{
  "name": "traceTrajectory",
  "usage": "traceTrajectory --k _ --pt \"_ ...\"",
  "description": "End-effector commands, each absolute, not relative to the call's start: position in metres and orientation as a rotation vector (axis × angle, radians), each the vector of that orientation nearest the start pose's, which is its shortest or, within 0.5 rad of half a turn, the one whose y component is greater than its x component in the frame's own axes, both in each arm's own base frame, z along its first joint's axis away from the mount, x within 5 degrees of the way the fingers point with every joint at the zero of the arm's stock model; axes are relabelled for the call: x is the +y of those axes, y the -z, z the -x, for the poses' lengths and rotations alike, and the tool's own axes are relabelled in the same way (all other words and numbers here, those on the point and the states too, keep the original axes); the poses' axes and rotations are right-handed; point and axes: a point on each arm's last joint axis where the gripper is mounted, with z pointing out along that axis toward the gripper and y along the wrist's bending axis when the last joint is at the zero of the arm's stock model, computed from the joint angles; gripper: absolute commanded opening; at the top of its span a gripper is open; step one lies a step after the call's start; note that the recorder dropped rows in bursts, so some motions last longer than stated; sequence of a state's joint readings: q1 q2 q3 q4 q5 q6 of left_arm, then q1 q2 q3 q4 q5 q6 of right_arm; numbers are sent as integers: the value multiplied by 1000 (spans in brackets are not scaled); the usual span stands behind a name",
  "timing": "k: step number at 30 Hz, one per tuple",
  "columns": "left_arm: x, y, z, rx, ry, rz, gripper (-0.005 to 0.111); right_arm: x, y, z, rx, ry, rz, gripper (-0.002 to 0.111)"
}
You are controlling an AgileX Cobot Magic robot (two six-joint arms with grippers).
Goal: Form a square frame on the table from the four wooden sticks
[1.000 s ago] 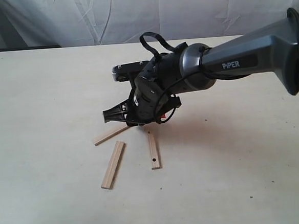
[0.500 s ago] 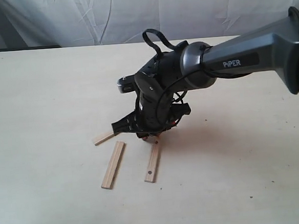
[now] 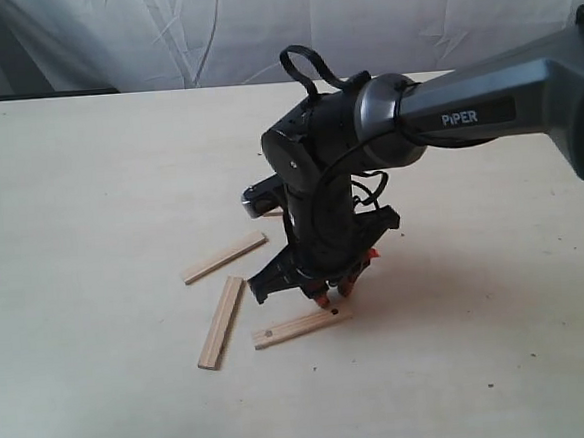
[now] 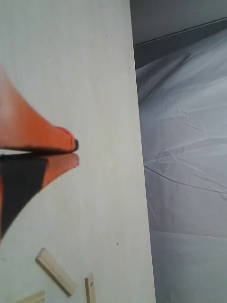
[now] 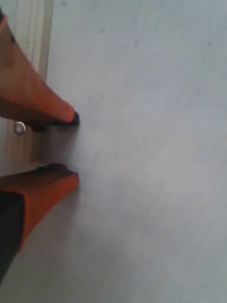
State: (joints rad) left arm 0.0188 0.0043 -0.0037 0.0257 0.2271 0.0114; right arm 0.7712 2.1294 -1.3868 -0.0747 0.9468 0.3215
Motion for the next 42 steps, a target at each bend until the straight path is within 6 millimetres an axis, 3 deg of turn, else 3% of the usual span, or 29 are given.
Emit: traceTrajectory --k 1,8,14,23,30,37,40,42 --pt "2 -194 -56 1699 -47 -11 0 267 -120 -285 3029 116 792 33" --pt "2 -194 -56 1699 -47 -11 0 286 -151 -299 2880 -109 699 33" --pt "2 -194 -56 1699 -47 -11 0 290 -130 -289 2997 -159 777 33" --pt "2 -194 -56 1699 -47 -11 0 298 -116 -269 3053 -38 959 33" --pt "2 -194 -56 1699 -47 -11 0 294 -132 -267 3037 15 1006 33" --pt "2 -194 -56 1699 -47 -11 0 314 -168 -283 2883 -262 705 33" --pt "2 -194 -56 1699 -47 -11 0 325 -167 -282 2896 -424 533 33" --pt "2 -194 -56 1699 -47 -11 0 330 -157 -279 2935 -432 465 33"
